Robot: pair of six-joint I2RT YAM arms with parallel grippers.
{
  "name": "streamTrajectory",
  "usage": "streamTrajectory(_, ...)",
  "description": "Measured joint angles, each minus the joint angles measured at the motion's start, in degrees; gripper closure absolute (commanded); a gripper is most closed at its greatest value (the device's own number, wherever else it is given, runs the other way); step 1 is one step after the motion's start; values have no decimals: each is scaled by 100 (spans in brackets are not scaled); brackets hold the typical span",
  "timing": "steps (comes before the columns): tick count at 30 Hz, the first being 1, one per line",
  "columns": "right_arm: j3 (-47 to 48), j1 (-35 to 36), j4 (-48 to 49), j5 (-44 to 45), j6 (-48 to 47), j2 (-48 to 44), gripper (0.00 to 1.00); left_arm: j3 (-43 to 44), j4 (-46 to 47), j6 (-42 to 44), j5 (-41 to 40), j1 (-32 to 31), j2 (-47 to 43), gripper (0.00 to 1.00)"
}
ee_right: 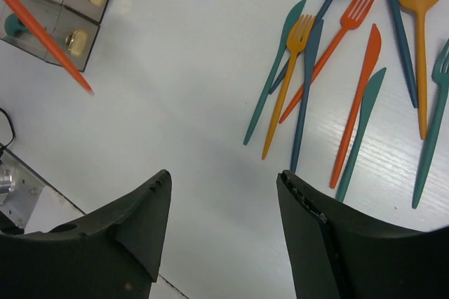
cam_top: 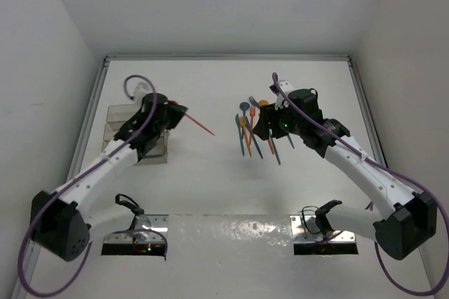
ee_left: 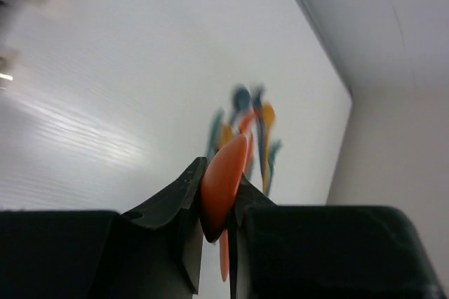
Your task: Sort the eating utensils into containers
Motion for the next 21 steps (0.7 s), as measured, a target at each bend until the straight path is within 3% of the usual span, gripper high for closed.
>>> streamTrajectory(4,-44,0,-22,57,94,-63,38,-205,-1126,-483,-879,962,-916,100)
streamTrajectory(10,-192,0,-35,35,179,-70,37,-505,-2229,-807,-1521,2166,-1580,100)
streamTrajectory(17,-350,0,-28,13,236,-236,37,-863,-2551,-640,-1578,3261,-1631,100)
streamTrajectory(21,-378,0,-28,7,243,-313,36,-1104,-2511,-579,-1497,3499,-1478,100)
